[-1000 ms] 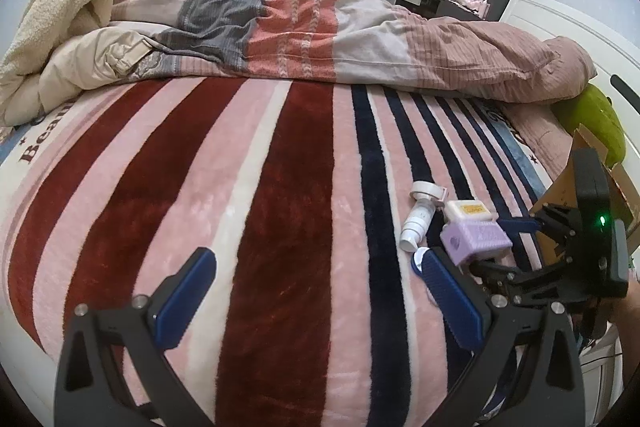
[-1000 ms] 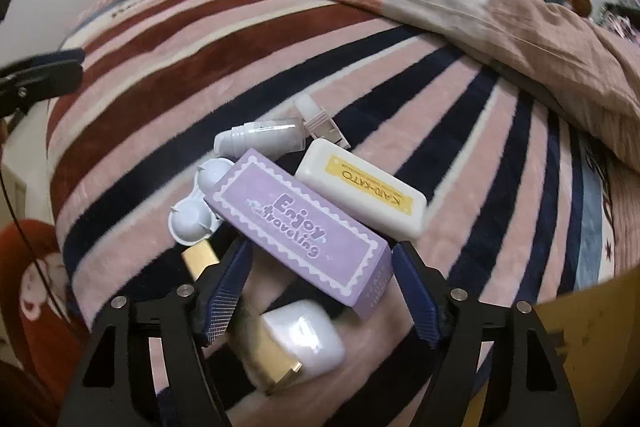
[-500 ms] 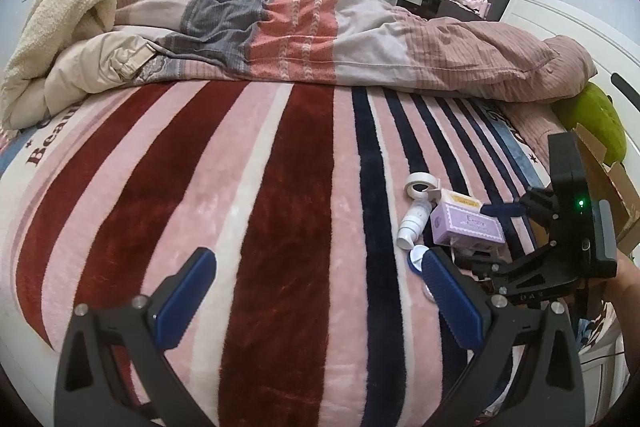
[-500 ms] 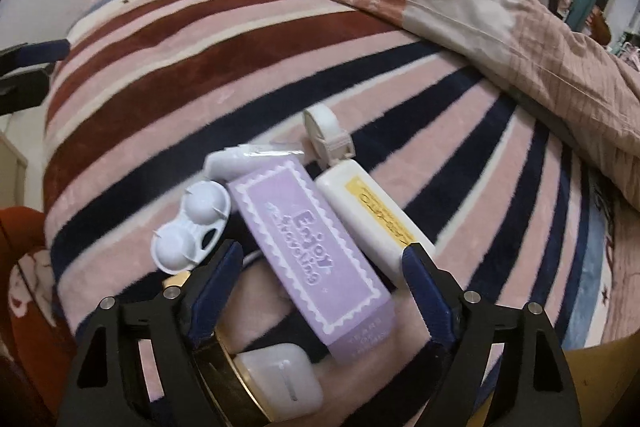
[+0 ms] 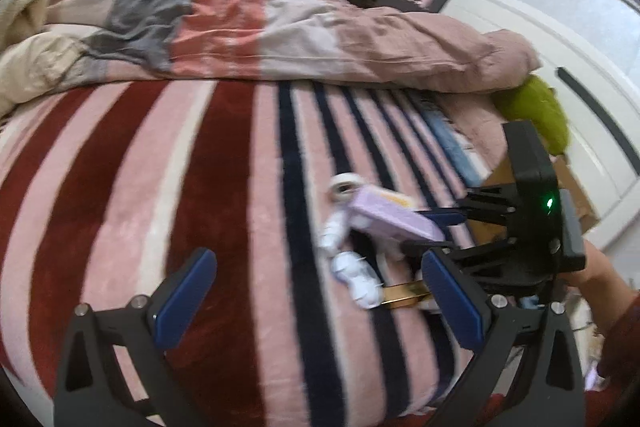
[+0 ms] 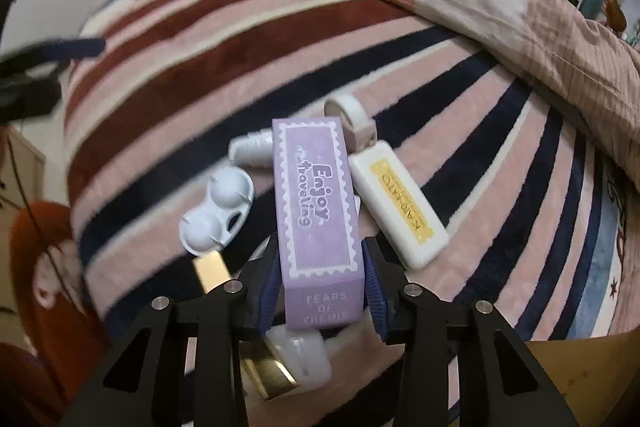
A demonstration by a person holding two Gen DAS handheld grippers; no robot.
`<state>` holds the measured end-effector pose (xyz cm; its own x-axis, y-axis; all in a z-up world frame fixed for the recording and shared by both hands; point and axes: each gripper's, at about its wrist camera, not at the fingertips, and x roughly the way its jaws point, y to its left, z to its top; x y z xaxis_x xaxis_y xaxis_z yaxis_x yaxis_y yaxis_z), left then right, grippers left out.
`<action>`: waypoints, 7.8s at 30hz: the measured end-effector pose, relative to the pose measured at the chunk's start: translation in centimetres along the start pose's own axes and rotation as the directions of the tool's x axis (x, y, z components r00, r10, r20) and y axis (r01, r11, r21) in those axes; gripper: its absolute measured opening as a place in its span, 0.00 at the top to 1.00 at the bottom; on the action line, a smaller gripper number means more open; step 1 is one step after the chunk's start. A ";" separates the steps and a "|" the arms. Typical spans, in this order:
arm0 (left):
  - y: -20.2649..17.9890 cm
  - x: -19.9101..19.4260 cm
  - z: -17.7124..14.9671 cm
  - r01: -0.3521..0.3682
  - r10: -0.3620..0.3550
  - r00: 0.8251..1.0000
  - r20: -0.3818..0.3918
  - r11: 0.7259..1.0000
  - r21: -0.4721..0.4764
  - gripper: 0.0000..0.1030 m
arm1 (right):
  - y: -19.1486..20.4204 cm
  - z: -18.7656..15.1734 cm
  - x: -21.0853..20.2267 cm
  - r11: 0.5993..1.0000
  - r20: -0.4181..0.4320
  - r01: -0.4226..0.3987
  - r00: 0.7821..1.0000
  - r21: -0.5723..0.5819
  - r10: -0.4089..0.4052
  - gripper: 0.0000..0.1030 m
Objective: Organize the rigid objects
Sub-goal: 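Carry the purple box into the cardboard box and open the right tool, then grasp the gold stick with the right tool, then drop the gold stick into the cardboard box from the right tool, then grasp the white earbuds charging case with the right tool, then release the earbuds case into the cardboard box from the right tool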
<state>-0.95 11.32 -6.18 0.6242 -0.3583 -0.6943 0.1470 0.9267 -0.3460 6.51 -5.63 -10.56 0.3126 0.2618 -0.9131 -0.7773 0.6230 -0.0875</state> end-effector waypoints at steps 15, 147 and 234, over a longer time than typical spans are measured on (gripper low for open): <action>-7.0 0.8 6.7 0.290 -0.289 0.956 -0.058 0.957 0.010 0.09 | 2.4 0.9 -11.6 0.997 0.223 0.019 0.975 -0.070 -0.003 0.71; -21.6 3.7 9.3 0.142 -0.119 0.987 -0.112 0.962 0.235 0.33 | -8.5 -9.5 -19.4 0.965 0.223 0.088 0.964 0.248 -0.145 0.20; -24.8 6.8 9.4 0.274 -0.227 0.951 -0.209 0.933 0.232 0.34 | -11.5 -12.2 -18.7 0.923 0.277 0.073 0.942 0.377 -0.188 0.36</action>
<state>6.87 -13.02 3.67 0.4003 -0.5750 -0.7135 0.4859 0.7933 -0.3668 2.94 -26.68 2.63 0.5919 0.3340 -0.7336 -0.4893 0.8721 0.0022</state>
